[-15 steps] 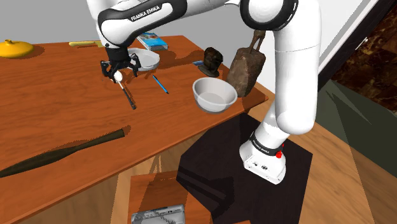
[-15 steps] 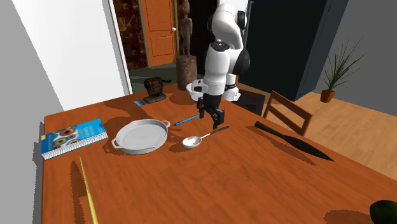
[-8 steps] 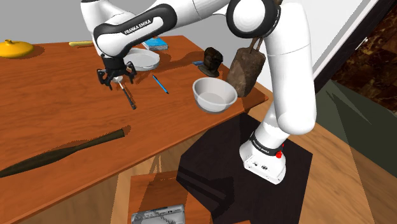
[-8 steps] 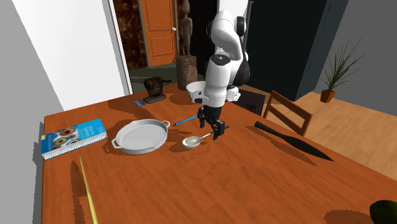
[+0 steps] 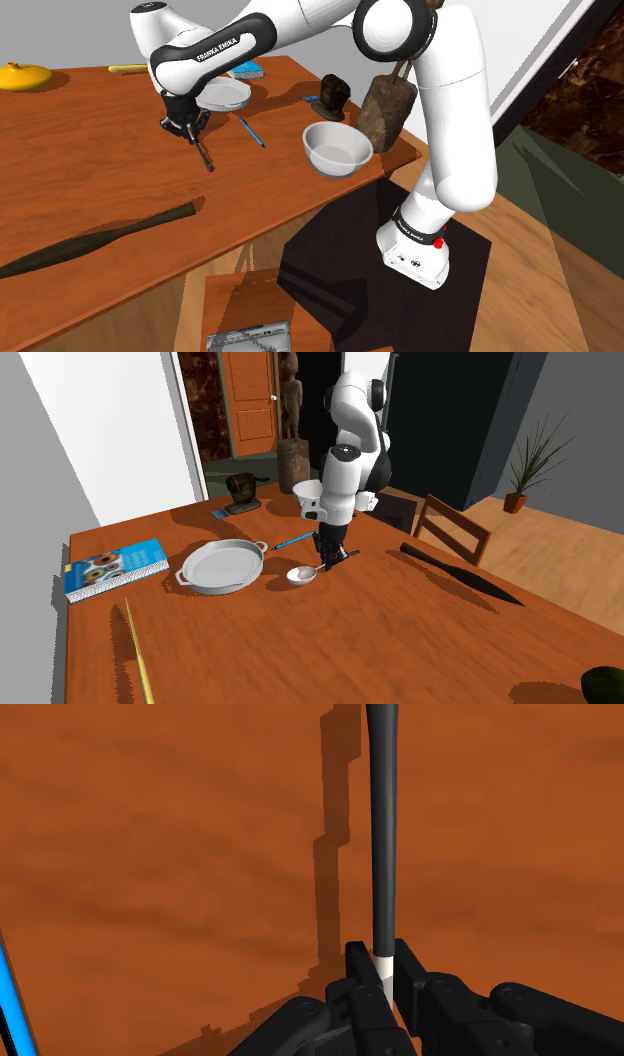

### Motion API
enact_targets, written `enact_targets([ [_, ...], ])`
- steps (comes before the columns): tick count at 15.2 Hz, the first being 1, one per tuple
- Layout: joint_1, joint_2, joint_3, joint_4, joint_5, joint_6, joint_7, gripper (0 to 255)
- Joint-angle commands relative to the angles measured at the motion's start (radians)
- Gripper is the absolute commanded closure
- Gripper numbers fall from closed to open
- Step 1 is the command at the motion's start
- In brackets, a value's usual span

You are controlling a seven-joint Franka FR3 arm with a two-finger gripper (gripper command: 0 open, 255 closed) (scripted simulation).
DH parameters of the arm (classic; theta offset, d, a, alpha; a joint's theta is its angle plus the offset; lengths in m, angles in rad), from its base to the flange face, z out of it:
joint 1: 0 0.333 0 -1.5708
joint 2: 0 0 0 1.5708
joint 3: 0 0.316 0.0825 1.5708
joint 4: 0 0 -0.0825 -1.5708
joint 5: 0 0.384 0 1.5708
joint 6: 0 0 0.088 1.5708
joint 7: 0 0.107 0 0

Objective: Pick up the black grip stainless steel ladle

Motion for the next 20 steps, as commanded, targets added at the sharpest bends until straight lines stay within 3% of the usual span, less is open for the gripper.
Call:
enact_targets([
  [1, 0.000, 0.000, 0.000, 0.000, 0.000, 0.000, 0.000, 255],
  [5, 0.000, -0.001, 0.000, 0.001, 0.000, -0.002, 0.000, 255],
  [20, -0.004, -0.084, 0.015, 0.074, 0.027, -0.155, -0.029, 255],
])
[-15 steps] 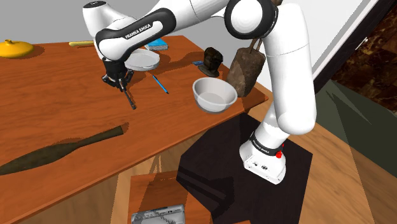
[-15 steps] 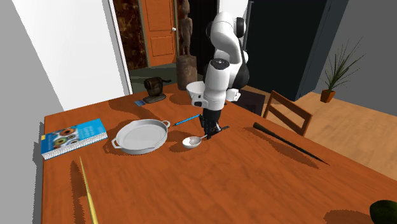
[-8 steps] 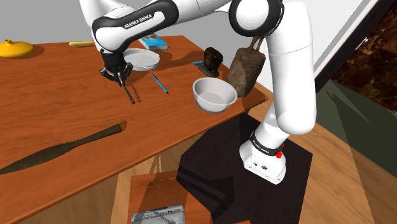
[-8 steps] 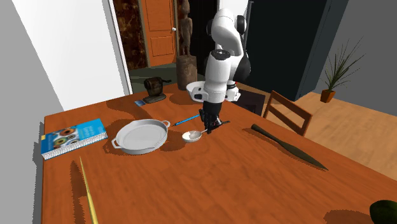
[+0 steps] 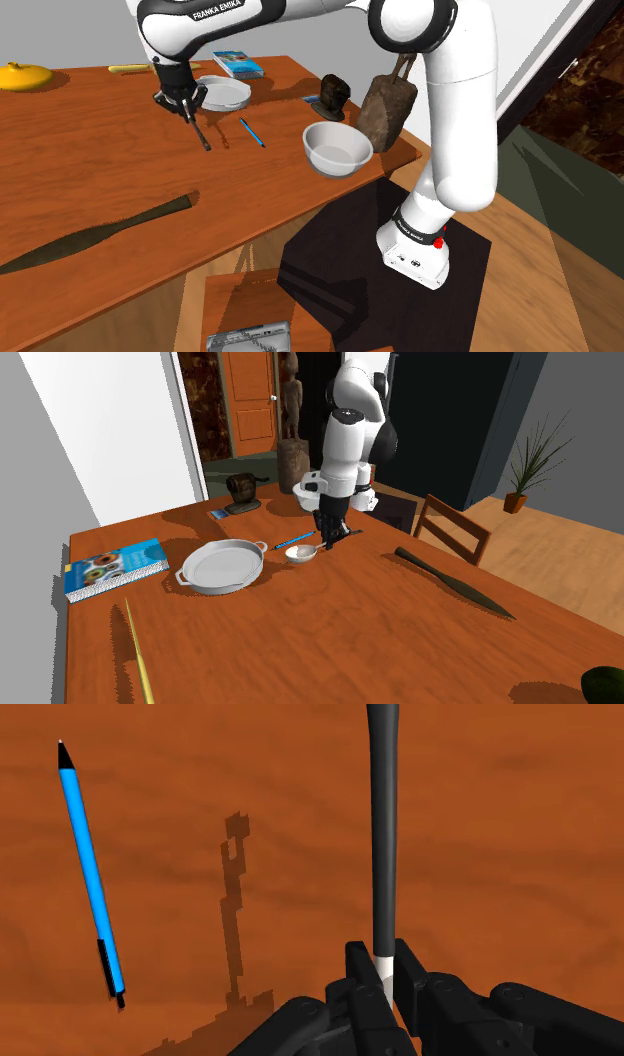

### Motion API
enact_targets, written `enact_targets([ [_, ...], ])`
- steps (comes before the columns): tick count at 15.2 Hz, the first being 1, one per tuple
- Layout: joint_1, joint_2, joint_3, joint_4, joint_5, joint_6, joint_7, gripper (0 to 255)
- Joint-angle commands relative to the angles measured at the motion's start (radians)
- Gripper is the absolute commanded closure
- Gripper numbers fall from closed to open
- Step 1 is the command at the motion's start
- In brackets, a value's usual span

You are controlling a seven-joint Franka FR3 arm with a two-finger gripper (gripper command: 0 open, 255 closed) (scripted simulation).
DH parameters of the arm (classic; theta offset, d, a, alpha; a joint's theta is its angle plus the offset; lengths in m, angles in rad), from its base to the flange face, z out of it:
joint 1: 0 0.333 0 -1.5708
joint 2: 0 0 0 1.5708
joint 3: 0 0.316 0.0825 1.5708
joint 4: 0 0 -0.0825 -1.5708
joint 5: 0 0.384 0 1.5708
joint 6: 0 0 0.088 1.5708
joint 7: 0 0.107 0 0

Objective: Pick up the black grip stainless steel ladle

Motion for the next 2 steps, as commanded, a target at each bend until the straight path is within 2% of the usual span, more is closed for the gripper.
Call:
enact_targets([
  [1, 0.001, -0.002, 0.001, 0.013, 0.002, -0.015, -0.002, 255],
  [2, 0.001, -0.002, 0.001, 0.013, 0.001, -0.015, -0.002, 255],
])
